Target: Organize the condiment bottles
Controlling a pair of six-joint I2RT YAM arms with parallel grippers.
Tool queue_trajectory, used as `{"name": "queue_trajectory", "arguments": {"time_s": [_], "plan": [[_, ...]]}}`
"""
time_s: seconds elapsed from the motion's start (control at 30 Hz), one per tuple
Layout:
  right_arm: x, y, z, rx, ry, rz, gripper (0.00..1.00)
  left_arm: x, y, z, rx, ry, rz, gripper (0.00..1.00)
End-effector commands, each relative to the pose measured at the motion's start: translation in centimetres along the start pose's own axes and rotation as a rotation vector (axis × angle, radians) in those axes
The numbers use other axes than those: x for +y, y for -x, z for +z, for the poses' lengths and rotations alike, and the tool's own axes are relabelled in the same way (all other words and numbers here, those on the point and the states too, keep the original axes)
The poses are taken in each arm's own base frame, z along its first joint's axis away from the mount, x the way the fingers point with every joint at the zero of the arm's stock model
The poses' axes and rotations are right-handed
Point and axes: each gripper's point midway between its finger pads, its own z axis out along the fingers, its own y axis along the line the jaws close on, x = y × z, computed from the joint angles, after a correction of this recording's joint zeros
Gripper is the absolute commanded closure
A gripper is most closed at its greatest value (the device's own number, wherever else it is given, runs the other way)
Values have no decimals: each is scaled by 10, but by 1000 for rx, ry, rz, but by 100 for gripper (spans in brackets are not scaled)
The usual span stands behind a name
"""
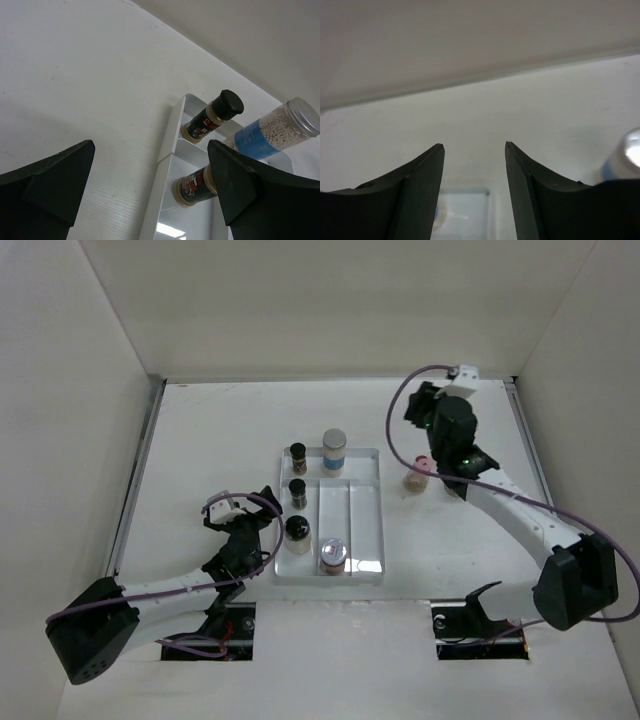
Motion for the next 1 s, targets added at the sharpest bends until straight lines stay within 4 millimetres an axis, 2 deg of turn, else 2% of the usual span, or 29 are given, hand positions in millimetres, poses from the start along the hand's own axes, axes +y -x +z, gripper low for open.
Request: {"name": "queue_trajectory", "arguments": {"time_s": [0.0, 0.07, 0.1, 0.17, 0.2, 0.3, 0.4, 0.5, 0.57, 0.67, 0.73, 0.83, 0.87, 0.97], "plan": [[-76, 10, 7, -5, -231, -4, 45, 8, -1, -3, -8, -4, -25, 0], [-129, 9, 11, 36, -406, -54, 39, 7, 2, -4, -15, -10, -42, 0], [-147, 7, 13, 58, -465, -78, 29, 7, 4, -4, -19, -11, -49, 0], [-170, -1, 19, 102, -530, -112, 4, 11, 5, -4, -27, -3, -55, 0], [-178, -6, 23, 121, -550, -119, 0, 12, 6, -4, -31, 1, -58, 0], [-198, -22, 31, 170, -586, -116, 0, 14, 11, -4, -48, 10, -78, 0], [-208, -38, 41, 210, -573, -90, 0, 29, 13, -3, -76, 66, -76, 0], [-208, -46, 50, 226, -525, -52, 0, 34, 13, -3, -86, 87, -111, 0], [-212, -49, 54, 226, -517, -23, 6, 34, 12, -3, -83, 88, -109, 0], [-210, -49, 60, 215, -500, -10, 33, 34, 12, -3, -81, 89, -108, 0], [-208, -33, 58, 158, -499, -16, 47, 33, 11, -2, -77, 85, -105, 0], [-182, 5, 52, 39, -447, -37, 53, 34, 10, -2, -74, 86, -101, 0], [-164, 19, 47, 5, -408, -51, 54, 32, 10, -2, -74, 83, -104, 0], [-116, 38, 38, -37, -298, -61, 54, 31, 8, -1, -65, 77, -99, 0]]}}
